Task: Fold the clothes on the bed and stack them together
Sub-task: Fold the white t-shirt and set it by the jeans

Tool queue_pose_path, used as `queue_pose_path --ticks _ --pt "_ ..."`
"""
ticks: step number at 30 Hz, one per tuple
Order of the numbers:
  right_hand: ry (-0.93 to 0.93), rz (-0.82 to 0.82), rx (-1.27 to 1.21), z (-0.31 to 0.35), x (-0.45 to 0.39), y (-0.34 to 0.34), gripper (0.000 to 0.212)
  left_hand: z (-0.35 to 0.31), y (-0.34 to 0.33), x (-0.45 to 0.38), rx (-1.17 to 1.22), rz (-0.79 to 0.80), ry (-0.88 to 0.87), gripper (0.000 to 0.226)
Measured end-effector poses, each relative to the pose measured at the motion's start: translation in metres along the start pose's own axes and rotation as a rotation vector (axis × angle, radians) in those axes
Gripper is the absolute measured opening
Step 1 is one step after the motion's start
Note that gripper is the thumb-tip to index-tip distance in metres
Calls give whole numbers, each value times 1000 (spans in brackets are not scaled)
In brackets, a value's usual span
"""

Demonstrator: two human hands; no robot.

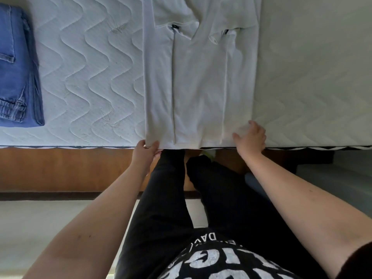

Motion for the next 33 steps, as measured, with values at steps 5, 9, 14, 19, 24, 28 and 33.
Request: queue_pose_path --ticks 5,9,14,19,24,28,33 --pt "-148 179 -331 -34 -9 -10 49 -3 -3 3 -79 -71 -12 6" --pt "10 228 -484 -38 -9 -7 33 -5 2 7 -114 -88 -34 6" --pt "63 164 -642 -61 4 7 24 -6 6 13 -127 -107 -70 8" --pt "258 89 -479 -54 19 18 21 -16 1 33 -233 -246 -189 41" --pt "453 187 -184 -43 30 20 30 -30 -9 44 -566 -147 -269 18" --pt "494 198 44 -39 34 22 50 -34 -11 45 -768 -8 -248 47" --pt "637 -38 223 -22 41 41 26 -54 -10 52 -948 -131 -407 32"
Point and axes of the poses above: each hand's wrist, its own x-axis away from the middle knuckle, its own y-axis out of the back of the hand, z = x × y, the point moved 5 cm from there along -x, towards the middle knuckle, and after that the axes turned 14 degrees about z, right-handed, at the moved point
